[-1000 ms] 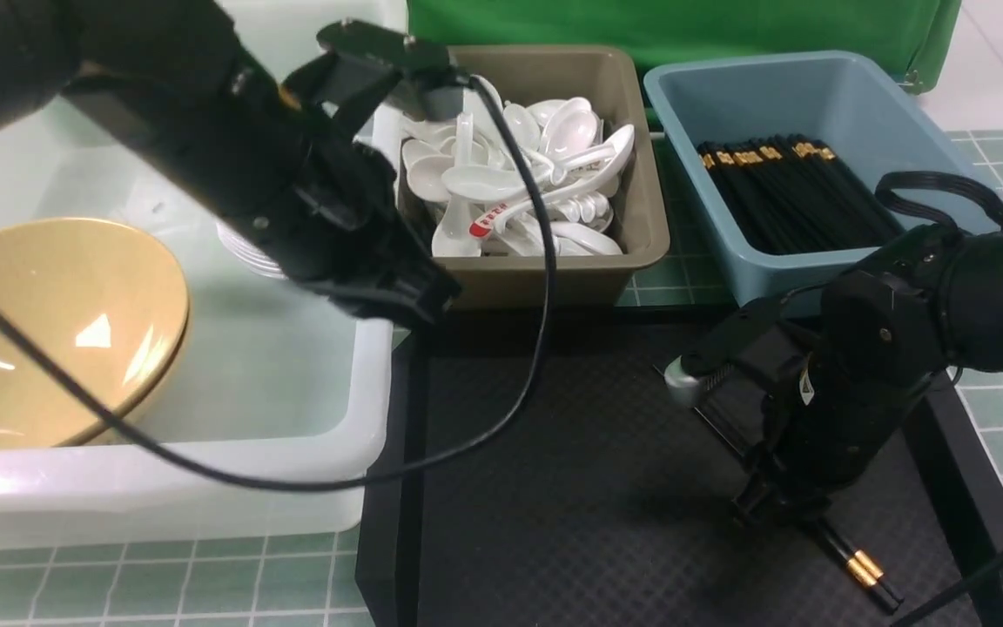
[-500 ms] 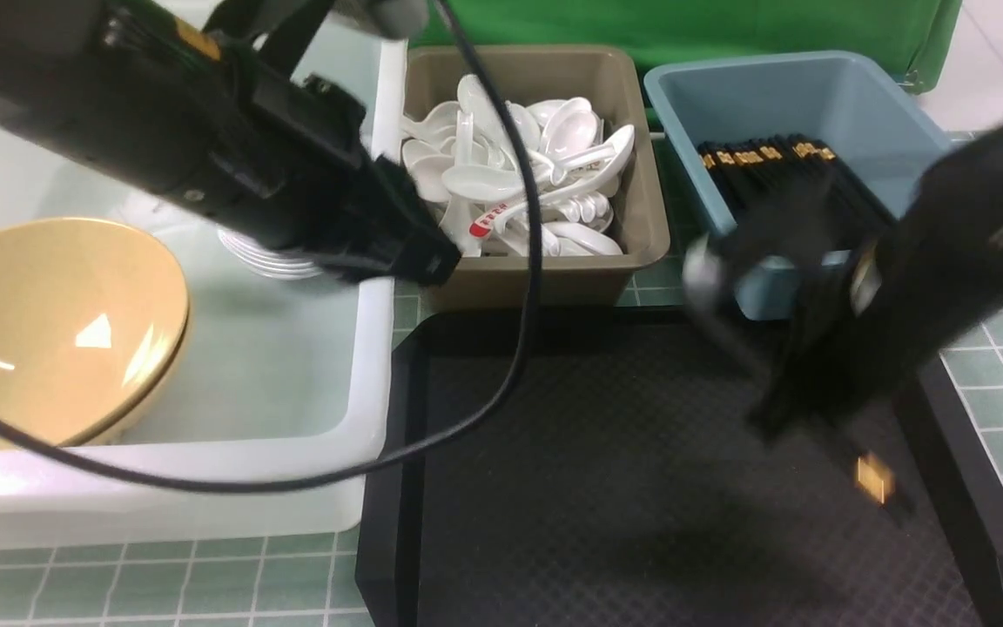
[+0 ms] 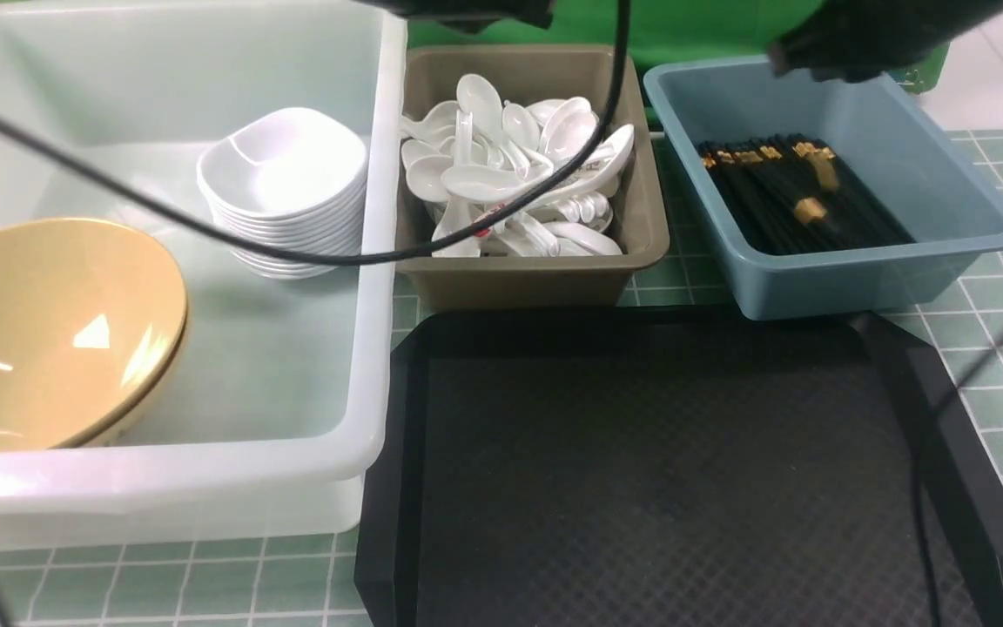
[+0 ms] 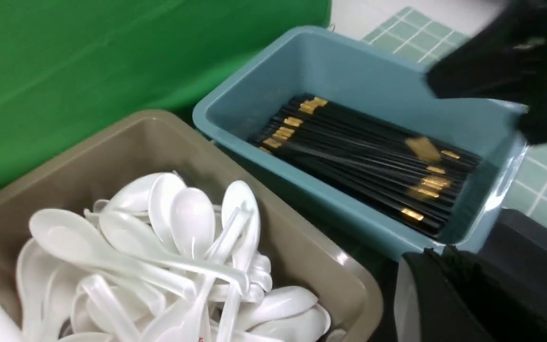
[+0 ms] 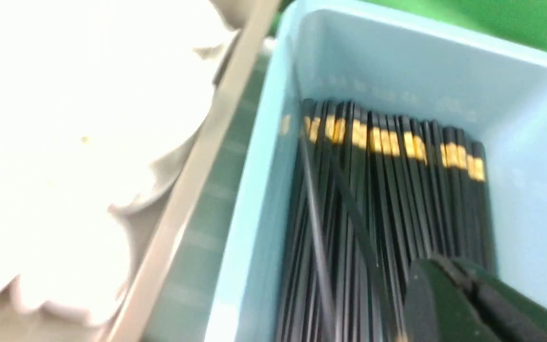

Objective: On blue table put chopsticks spoon bowls plates into blue grey white boxes.

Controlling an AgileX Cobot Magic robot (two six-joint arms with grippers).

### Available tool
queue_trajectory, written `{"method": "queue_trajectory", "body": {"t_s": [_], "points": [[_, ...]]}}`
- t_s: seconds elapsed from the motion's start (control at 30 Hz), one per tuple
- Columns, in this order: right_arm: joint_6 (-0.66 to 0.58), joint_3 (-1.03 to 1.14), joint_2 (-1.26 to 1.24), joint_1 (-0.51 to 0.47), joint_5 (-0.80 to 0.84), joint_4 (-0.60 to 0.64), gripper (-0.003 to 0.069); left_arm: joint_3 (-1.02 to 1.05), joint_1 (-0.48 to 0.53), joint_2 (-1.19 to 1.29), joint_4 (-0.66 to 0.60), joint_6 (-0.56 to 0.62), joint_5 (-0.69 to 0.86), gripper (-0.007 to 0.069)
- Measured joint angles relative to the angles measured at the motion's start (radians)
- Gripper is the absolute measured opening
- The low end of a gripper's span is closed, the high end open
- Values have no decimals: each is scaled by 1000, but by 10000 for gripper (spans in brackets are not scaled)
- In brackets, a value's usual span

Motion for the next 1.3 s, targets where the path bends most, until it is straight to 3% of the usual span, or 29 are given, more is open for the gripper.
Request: {"method": "queue_trajectory", "body": {"t_s": [0.27, 0.53, 0.87, 1.0, 1.03, 1.07, 1.2, 1.3], "points": [[23, -177, 245, -22, 81, 0, 39, -2, 0, 9, 40, 6, 115, -6], [-74, -189, 154, -26, 192, 17, 39, 19, 0, -53, 139, -38, 212, -6], [-138, -190, 122, -30, 158, 72, 53, 351, 0, -295, 194, -94, 156, -6], [-172, -190, 169, -30, 133, 160, 126, 451, 0, -347, 195, -105, 110, -6], [-186, -190, 197, -30, 113, 216, 199, 483, 0, -360, 195, -108, 100, -6], [-187, -190, 203, -30, 108, 226, 217, 489, 0, -362, 195, -109, 99, -6], [-185, -190, 250, -32, 26, 255, 414, 524, 0, -366, 199, -117, 103, -6], [-181, -190, 275, -39, -25, 255, 475, 528, 0, -366, 202, -118, 108, -6]]}}
